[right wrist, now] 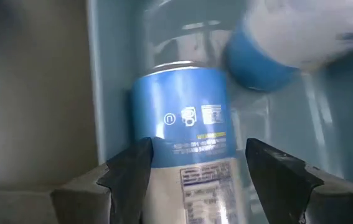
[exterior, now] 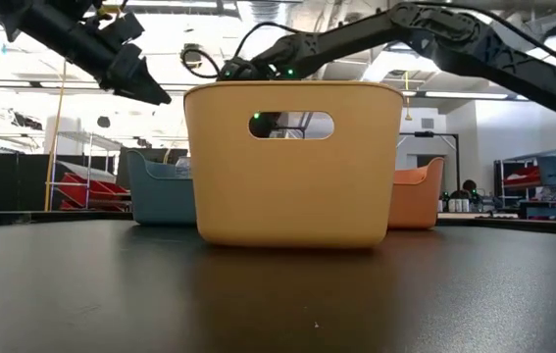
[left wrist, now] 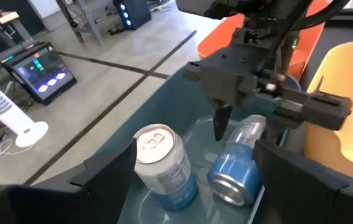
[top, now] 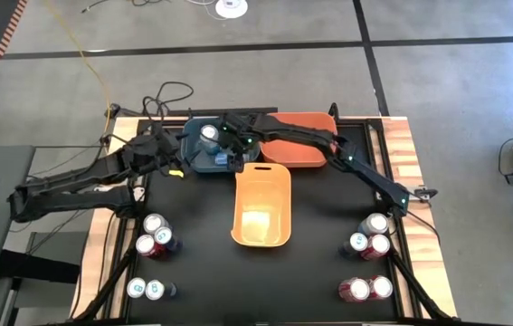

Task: Sort soda cans
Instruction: Put the top blue-white soda can into the blue bin

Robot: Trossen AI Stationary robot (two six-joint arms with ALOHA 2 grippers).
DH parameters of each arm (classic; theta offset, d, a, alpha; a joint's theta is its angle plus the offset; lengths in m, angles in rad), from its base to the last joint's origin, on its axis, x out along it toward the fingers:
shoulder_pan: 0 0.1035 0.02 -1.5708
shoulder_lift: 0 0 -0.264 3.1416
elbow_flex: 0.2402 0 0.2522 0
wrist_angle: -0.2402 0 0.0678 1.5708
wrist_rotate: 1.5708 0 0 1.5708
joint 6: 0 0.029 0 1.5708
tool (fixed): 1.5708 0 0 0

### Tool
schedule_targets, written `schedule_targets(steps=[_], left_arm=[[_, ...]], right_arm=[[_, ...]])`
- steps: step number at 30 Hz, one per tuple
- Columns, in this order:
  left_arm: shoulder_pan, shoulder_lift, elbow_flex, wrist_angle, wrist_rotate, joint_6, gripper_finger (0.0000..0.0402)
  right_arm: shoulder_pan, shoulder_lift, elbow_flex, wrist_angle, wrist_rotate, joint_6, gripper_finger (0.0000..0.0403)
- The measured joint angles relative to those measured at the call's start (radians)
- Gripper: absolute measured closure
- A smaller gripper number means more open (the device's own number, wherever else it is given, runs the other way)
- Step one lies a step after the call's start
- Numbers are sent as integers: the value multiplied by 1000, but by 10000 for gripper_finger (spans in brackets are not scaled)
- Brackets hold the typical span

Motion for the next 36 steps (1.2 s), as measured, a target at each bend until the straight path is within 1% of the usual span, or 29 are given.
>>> schedule_targets(steps=[5,12,17,25,28,32,36], left_arm=[[3,7,0,-4,-1,4,84],[3,14,0,2,-1,4,84],[3,14,0,1,-1,-5,84],[3,14,0,21,-1,-6,84],[3,14,0,21,-1,-7,84],[3,14,-1,20,-1,-8,84],[3,14,-1,11,-1,-7,84]], right_arm=[[14,5,0,-11,-10,-69,127],[6,20,0,8,-11,-69,127],[2,22,0,33,12,-40,127],[-12,26,-3,70,1,12,127],[-18,27,-3,94,5,82,127],[-30,19,12,56,28,137,127],[-38,-6,12,-37,58,159,127]])
